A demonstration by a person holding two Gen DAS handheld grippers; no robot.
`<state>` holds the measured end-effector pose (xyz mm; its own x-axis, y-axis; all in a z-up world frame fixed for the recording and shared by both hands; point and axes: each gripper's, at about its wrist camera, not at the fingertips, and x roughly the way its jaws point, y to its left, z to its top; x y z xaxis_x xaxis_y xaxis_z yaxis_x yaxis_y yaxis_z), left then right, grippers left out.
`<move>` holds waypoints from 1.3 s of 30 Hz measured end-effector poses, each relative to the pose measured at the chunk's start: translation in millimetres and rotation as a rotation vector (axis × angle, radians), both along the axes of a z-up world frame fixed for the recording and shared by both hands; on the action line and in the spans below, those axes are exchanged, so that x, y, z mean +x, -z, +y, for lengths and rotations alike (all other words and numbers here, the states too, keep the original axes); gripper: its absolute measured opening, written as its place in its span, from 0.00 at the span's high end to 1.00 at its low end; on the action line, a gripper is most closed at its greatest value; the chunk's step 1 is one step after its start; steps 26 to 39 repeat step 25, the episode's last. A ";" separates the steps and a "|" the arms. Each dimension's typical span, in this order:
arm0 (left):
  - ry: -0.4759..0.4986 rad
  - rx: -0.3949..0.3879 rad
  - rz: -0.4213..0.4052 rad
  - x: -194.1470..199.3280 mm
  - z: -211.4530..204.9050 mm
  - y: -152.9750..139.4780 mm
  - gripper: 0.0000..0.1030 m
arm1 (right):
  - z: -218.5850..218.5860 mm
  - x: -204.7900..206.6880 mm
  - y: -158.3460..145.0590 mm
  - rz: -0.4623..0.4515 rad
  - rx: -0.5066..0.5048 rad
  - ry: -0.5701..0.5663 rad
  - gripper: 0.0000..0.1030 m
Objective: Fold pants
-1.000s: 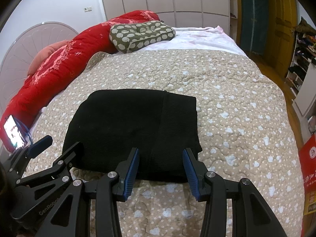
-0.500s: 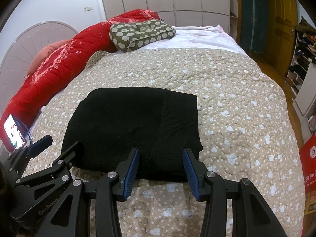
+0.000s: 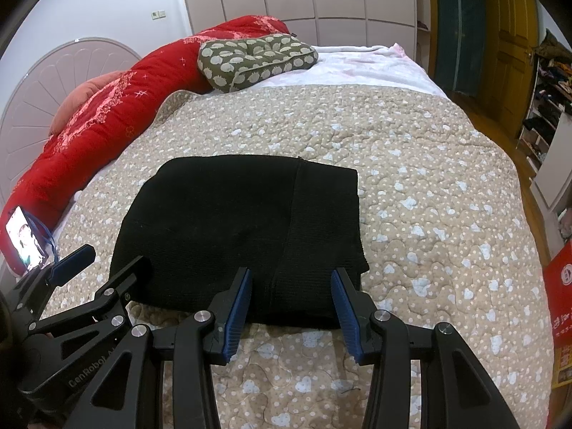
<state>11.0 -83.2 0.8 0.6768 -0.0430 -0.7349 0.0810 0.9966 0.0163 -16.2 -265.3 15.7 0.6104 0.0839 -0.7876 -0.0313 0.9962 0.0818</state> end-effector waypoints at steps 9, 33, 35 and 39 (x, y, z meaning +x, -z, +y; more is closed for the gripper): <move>0.003 0.003 0.002 0.0 -0.5 0.3 0.24 | 0.6 -0.3 0.3 0.000 -0.001 0.000 0.57; 0.009 -0.001 -0.025 -1.5 -1.8 -1.5 0.24 | -0.2 -2.5 4.1 0.002 0.005 -0.002 0.56; 0.009 -0.001 -0.025 -1.5 -1.8 -1.5 0.24 | -0.2 -2.5 4.1 0.002 0.005 -0.002 0.56; 0.009 -0.001 -0.025 -1.5 -1.8 -1.5 0.24 | -0.2 -2.5 4.1 0.002 0.005 -0.002 0.56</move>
